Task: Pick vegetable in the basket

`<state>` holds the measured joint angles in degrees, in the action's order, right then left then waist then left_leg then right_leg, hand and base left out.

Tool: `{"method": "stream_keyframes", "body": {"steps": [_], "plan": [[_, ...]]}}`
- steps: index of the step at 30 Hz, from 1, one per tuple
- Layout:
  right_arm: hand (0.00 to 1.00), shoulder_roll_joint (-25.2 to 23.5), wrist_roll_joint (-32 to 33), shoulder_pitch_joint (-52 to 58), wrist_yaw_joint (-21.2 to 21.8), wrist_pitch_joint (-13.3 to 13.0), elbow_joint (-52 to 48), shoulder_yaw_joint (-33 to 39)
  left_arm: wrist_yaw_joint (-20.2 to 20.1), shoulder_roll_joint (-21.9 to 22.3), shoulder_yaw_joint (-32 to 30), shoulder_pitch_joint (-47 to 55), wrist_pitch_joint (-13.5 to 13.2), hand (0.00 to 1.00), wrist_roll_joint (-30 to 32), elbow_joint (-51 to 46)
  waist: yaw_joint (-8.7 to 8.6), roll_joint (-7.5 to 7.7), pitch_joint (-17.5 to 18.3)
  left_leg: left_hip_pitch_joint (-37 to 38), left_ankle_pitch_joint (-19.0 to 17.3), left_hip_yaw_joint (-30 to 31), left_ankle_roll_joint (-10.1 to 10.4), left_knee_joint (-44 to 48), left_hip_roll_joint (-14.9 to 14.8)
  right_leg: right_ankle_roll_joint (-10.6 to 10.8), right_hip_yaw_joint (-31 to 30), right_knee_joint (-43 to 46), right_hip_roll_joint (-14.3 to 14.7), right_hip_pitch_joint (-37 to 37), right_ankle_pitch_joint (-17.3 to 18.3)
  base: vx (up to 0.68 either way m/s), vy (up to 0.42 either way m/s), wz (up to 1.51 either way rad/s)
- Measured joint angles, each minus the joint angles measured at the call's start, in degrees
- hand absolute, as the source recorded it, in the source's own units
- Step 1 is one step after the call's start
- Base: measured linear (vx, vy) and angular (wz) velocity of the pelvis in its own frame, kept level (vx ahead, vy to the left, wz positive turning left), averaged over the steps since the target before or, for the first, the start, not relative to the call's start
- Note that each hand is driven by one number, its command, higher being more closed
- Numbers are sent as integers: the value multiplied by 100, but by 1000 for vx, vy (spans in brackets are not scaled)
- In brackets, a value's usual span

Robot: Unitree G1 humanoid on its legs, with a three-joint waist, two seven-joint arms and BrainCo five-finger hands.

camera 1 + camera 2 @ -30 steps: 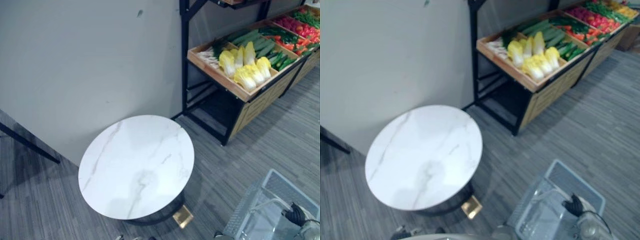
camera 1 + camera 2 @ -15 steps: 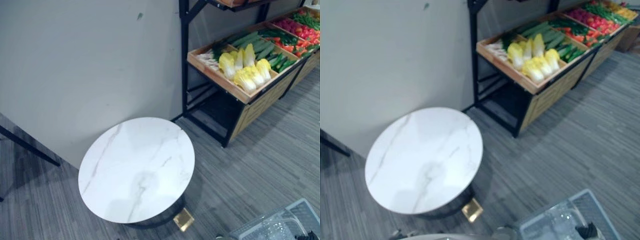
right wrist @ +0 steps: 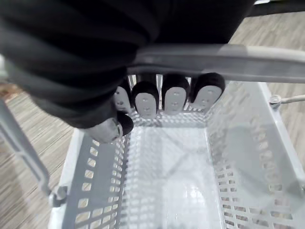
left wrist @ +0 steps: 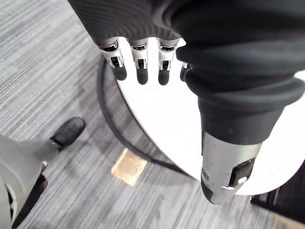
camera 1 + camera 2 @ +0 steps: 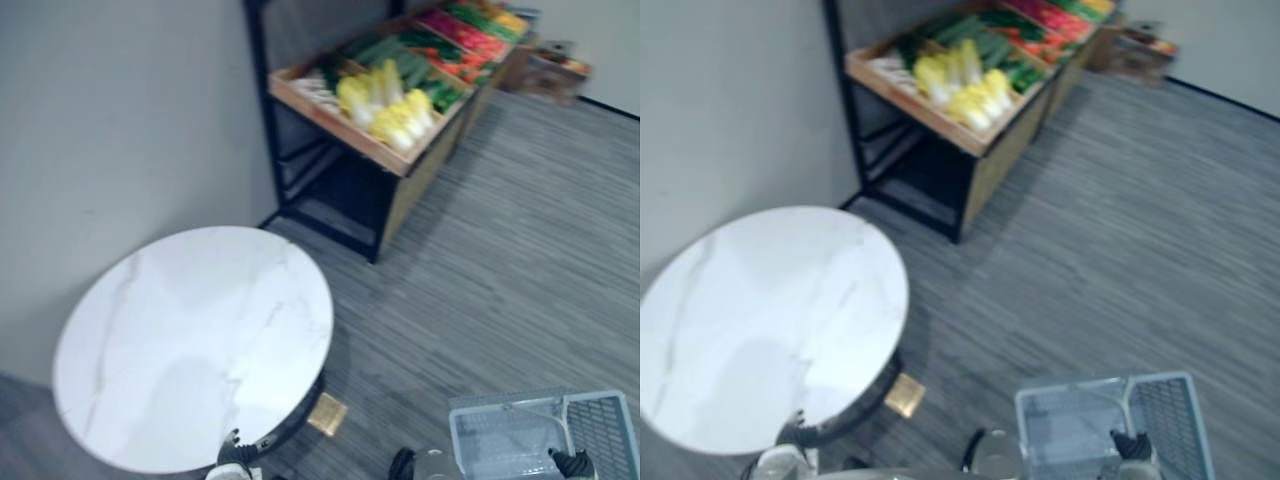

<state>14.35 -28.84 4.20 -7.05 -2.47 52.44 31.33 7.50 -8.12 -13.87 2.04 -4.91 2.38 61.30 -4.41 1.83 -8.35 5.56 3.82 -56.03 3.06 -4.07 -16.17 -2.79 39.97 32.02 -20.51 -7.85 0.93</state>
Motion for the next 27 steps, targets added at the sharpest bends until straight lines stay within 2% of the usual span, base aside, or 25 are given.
{"method": "stream_keyframes", "body": {"steps": [1, 2, 3, 4, 5, 7, 9, 10, 11, 12, 13, 14, 15, 16, 17, 18, 19, 20, 23, 25, 27], "plan": [[100, 92, -26, -147, 7, 60, 111, -94, 0, -13, -14, -4, 7, 0, -2, 7, 18, 45, -21, -18, -3, -267, 2, 165, -86, 157, -2, -109, -214, 160, -111, 40, -171, -134], [100, 109, -51, -206, 5, 65, 206, -101, -5, -118, -37, -1, 5, 0, -2, 103, 11, 115, -31, -38, 2, -488, 16, 315, -130, 492, -78, -534, -289, 380, -385, 45, -278, -120], [100, 108, -51, -263, 8, 68, 272, -105, -13, -150, -72, -32, 10, 0, -3, 213, 10, 163, -38, -40, 24, -594, 35, 365, -166, 705, -216, -802, -216, 425, -347, 28, -288, -101], [100, 189, -47, -403, 12, 75, 379, -151, -25, -64, -176, -91, 20, 0, -3, 298, -3, 50, -117, -41, 104, -784, 68, 435, -285, 678, -252, -1011, 33, 381, -237, -30, -367, -93], [100, 294, -44, -413, 6, 76, 431, -228, -49, 71, -184, -107, 17, 0, -3, 293, -19, -126, -152, -51, 177, -984, 133, 538, -433, 715, -337, -1106, 188, 248, -162, -50, -303, -92], [100, 328, -49, -405, 11, 78, 451, -381, -52, 116, -257, -100, 12, 0, -2, 298, -18, -167, -148, -32, 177, -1279, 150, 847, -623, 899, -443, -1432, 367, 217, 131, -55, -398, -86], [100, 320, -57, -405, 8, 76, 468, -549, -47, 120, -424, -109, 13, 0, -1, 317, -32, -230, -146, -27, 178, -1478, 149, 1176, -926, 874, -458, -1756, 650, 218, 248, -80, -403, -73], [100, 320, -57, -359, 4, 71, 461, -551, -45, 136, -443, -107, 19, 0, 0, 301, -61, -322, -140, -13, 183, -1513, 149, 1444, -1204, 800, -471, -1797, 810, 229, 294, -58, -254, -34], [100, 321, -55, -316, 2, 74, 449, -532, -45, 158, -443, -100, 19, 0, 0, 264, -97, -355, -137, 0, 193, -1524, 154, 1593, -1344, 763, -474, -1793, 872, 257, 318, -32, -264, -35], [100, 318, -57, -201, 4, 77, 394, -551, -47, 211, -433, -66, 14, 0, 0, 189, -162, -396, -147, 126, 283, -1539, 118, 2026, -1676, 677, -552, -1780, 1002, 360, 375, 6, -152, -39], [100, 321, -61, -127, 0, 77, 319, -601, -46, 247, -423, -47, 15, 0, -2, 178, -159, -404, -150, 214, 404, -1503, 92, 2284, -1826, 649, -656, -1784, 1043, 419, 399, 22, -119, -47], [100, 325, -68, -64, -4, 77, 225, -657, -44, 271, -394, -42, 15, 0, -2, 172, -156, -402, -151, 240, 501, -1396, 60, 2465, -1893, 633, -758, -1784, 1041, 435, 413, 35, -57, -79], [100, 347, -188, 5, -8, 57, 43, -808, -38, 371, -376, 35, 8, 0, -3, 73, -123, -347, -174, 99, 845, -694, -64, 2954, -1980, 624, -1095, -1835, 984, 432, 418, 28, -31, -78], [100, 362, -246, 10, -9, 44, -31, -888, -32, 406, -353, 60, 6, 0, -3, 67, -106, -271, -201, -64, 740, -199, 43, 3194, -1902, 633, -1275, -1900, 895, 426, 435, 22, 13, -87], [100, 403, -270, -23, -20, 42, -124, -983, -30, 459, -309, 54, 5, 0, -3, 64, -106, -259, -206, -364, 180, 571, 385, 3460, -1581, 701, -1516, -2034, 788, 425, 481, -5, 76, -64], [100, 455, -276, -27, -20, 44, -154, -1060, -30, 516, -263, 57, 4, 0, -9, 28, -103, -284, -222, -649, -276, 1244, 440, 3550, -1189, 752, -1706, -2167, 732, 416, 471, -25, 123, -84], [100, 472, -280, -39, -22, 64, -140, -1156, -11, 539, -173, 82, 3, 0, -60, 20, -18, -348, -242, -785, -618, 1821, 479, 3342, -702, 826, -1912, -2215, 700, 426, 402, -45, 169, -96], [100, 467, -280, -31, -27, 73, -152, -1171, 5, 534, -148, 195, -11, 0, -232, -59, 15, -370, -241, -798, -694, 2044, 488, 2977, -355, 865, -2066, -2232, 714, 485, 383, -38, 178, -80], [100, 344, -271, 62, -7, 1, -265, -1256, 11, 431, -151, 338, -67, 0, -266, -129, 49, -316, -119, -535, -852, 2439, 446, 2113, 105, 1023, -2167, -2670, 765, 593, 225, 21, 165, -27], [100, 344, -266, 38, -8, -92, -283, -1354, 13, 389, -150, 303, -119, 0, -405, -276, 41, -215, -165, -682, -851, 2592, 444, 1864, 278, 1056, -2127, -3103, 755, 599, -62, 30, 118, 20], [100, 347, -269, 48, -7, -89, -367, -1415, 13, 342, -149, 253, -120, 0, -450, -279, 140, -194, -183, -773, -851, 2673, 444, 1718, 375, 1093, -2084, -3435, 792, 614, -370, -12, 36, 10]]}}
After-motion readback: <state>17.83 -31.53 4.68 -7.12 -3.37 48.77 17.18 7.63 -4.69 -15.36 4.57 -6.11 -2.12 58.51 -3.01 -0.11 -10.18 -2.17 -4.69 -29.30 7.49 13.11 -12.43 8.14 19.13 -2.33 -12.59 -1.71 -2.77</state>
